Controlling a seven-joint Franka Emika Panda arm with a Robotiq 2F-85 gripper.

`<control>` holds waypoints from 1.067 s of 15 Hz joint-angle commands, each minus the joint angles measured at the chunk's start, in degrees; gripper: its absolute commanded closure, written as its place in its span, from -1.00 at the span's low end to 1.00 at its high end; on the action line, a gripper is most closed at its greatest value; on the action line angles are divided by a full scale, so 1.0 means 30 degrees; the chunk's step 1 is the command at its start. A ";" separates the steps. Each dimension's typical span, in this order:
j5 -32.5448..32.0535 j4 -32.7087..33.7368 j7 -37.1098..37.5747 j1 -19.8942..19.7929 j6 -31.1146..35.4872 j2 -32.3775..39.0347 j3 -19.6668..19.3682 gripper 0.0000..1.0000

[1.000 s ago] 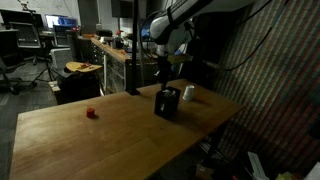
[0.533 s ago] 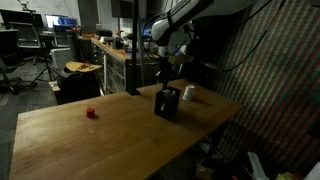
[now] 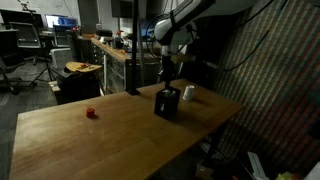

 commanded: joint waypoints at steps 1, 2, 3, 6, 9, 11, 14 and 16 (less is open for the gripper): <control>0.0058 -0.0403 -0.0087 0.0139 -0.0186 -0.0620 -0.0019 0.88; 0.0033 -0.0487 -0.0031 0.0188 -0.0183 -0.0649 -0.0009 0.88; 0.0012 -0.0588 -0.0003 0.0239 -0.0167 -0.0690 0.0012 0.88; -0.0034 -0.0789 0.0092 0.0393 -0.0132 -0.0740 0.0080 0.88; -0.0043 -0.0954 0.0175 0.0543 -0.0136 -0.0759 0.0118 0.88; -0.0035 -0.1093 0.0192 0.0596 -0.0124 -0.0794 0.0125 0.88; -0.0023 -0.1145 0.0181 0.0608 -0.0112 -0.0744 0.0093 0.88; -0.0020 -0.1143 0.0111 0.0541 -0.0019 -0.0594 0.0048 0.88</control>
